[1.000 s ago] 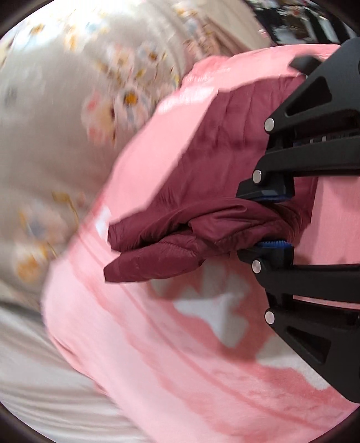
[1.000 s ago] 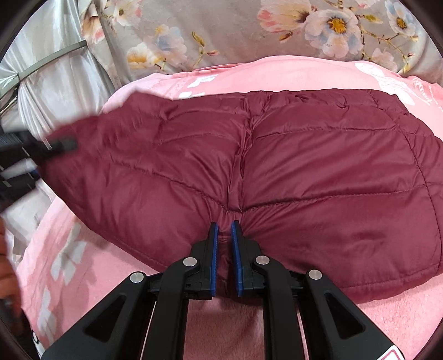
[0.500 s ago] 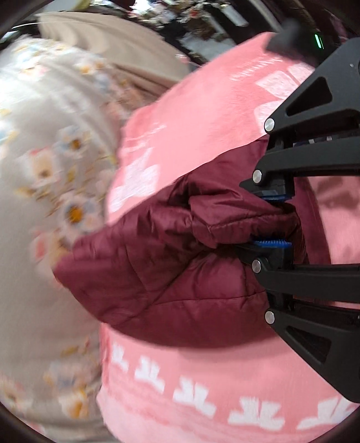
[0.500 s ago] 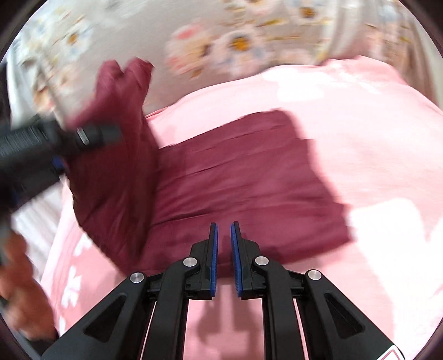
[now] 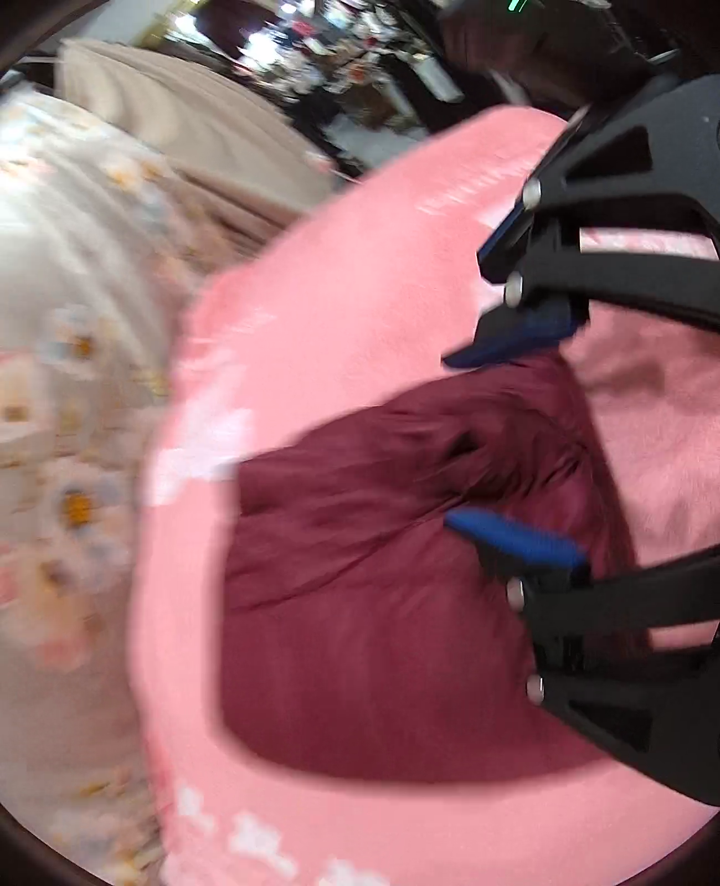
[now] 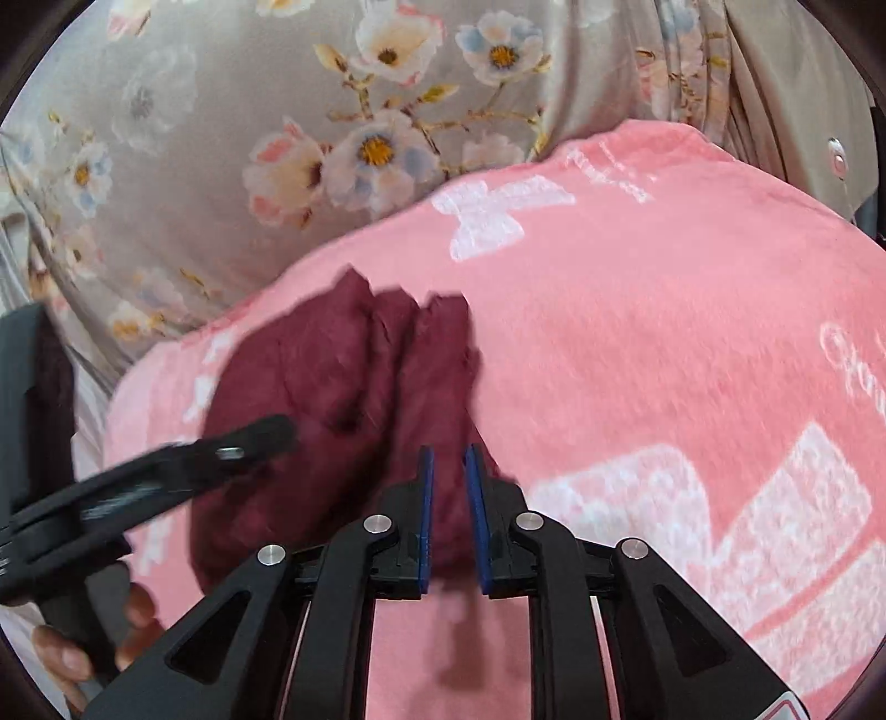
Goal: Fold large clothes
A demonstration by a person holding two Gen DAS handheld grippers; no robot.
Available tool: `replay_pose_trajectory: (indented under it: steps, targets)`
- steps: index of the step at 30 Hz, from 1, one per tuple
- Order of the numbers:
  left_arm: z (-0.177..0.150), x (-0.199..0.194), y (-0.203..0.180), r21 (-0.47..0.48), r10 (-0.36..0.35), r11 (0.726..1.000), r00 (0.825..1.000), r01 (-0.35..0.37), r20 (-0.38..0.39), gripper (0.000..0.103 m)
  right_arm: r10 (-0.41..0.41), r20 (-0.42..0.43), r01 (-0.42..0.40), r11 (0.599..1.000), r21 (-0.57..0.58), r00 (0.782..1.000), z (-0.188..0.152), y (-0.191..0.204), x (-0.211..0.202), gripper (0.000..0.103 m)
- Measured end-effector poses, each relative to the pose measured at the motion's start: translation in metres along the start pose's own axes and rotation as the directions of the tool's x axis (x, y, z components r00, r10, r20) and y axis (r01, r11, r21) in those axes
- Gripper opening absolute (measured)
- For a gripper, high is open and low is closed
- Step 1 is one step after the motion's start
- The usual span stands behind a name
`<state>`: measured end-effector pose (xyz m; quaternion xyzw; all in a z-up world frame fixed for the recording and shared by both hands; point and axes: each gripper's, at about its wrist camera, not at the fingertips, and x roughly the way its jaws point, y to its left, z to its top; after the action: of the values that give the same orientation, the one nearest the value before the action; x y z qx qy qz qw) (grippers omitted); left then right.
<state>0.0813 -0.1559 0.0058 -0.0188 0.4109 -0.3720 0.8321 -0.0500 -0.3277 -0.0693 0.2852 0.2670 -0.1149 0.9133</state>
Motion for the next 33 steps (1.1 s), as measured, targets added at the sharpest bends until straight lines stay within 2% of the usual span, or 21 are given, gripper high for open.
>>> replay_pose_trajectory:
  steps: [1, 3, 6, 8, 10, 14, 15, 16, 18, 19, 21, 24, 26, 29, 33]
  targets:
    - [0.009, -0.015, 0.006, -0.007, 0.012, 1.0, 0.998, -0.012, 0.054, 0.07, 0.028, 0.011, -0.028, 1.0, 0.004, 1.0, 0.011, 0.005, 0.001, 0.041]
    - [0.03, -0.044, 0.023, -0.037, 0.069, 0.997, 0.986, -0.064, 0.15, 0.072, 0.102, 0.013, -0.102, 0.995, 0.02, 0.995, 0.039, 0.02, 0.015, 0.064]
    - [0.056, -0.056, 0.054, -0.103, 0.194, 0.979, 0.961, -0.177, 0.198, 0.072, 0.163, -0.043, -0.16, 0.985, 0.058, 0.986, 0.072, 0.038, 0.052, 0.067]
    - [0.067, -0.053, 0.079, -0.151, 0.254, 0.962, 0.952, -0.229, 0.172, 0.072, 0.156, -0.1, -0.145, 0.984, 0.104, 0.983, 0.086, 0.045, 0.083, 0.068]
    - [0.072, -0.047, 0.099, -0.185, 0.274, 0.952, 0.951, -0.245, 0.147, 0.072, 0.141, -0.169, -0.115, 0.981, 0.158, 0.975, 0.095, 0.048, 0.116, 0.068]
    - [0.08, -0.031, 0.121, -0.206, 0.323, 0.933, 0.94, -0.296, 0.114, 0.072, 0.109, -0.302, -0.056, 0.982, 0.178, 0.947, 0.098, 0.051, 0.167, 0.068]
    - [0.081, -0.023, 0.124, -0.202, 0.326, 0.932, 0.94, -0.302, 0.101, 0.071, 0.102, -0.332, -0.044, 0.983, 0.179, 0.938, 0.097, 0.051, 0.177, 0.064]
    - [0.082, -0.014, 0.126, -0.199, 0.328, 0.931, 0.941, -0.306, 0.086, 0.071, 0.097, -0.356, -0.033, 0.983, 0.182, 0.93, 0.095, 0.051, 0.186, 0.043]
    - [0.083, 0.0, 0.126, -0.191, 0.323, 0.932, 0.944, -0.307, 0.061, 0.071, 0.129, -0.363, -0.06, 0.979, 0.196, 0.923, 0.095, 0.05, 0.19, 0.01]
    - [0.084, 0.005, 0.128, -0.186, 0.319, 0.934, 0.946, -0.305, 0.052, 0.071, 0.147, -0.331, -0.086, 0.978, 0.192, 0.932, 0.1, 0.05, 0.179, 0.005]
    - [0.087, 0.015, 0.123, -0.167, 0.314, 0.939, 0.948, -0.302, 0.049, 0.071, 0.138, -0.246, -0.106, 0.985, 0.138, 0.959, 0.109, 0.05, 0.151, 0.004]
    - [0.091, 0.033, 0.11, -0.143, 0.301, 0.946, 0.952, -0.292, 0.049, 0.071, 0.031, -0.138, -0.027, 0.999, 0.026, 0.99, 0.114, 0.048, 0.117, 0.004]
    - [0.094, 0.052, 0.101, -0.129, 0.291, 0.95, 0.956, -0.284, 0.035, 0.071, -0.032, -0.118, 0.033, 0.999, 0.003, 0.992, 0.11, 0.038, 0.11, 0.004]
    - [0.092, 0.091, 0.085, -0.099, 0.296, 0.95, 0.955, -0.296, -0.014, 0.071, -0.071, -0.149, 0.075, 0.997, 0.019, 0.986, 0.098, 0.019, 0.122, 0.004]
    - [0.079, 0.131, 0.076, -0.079, 0.323, 0.942, 0.944, -0.327, -0.067, 0.071, -0.115, -0.173, 0.122, 0.992, 0.027, 0.978, 0.076, -0.003, 0.141, 0.004]
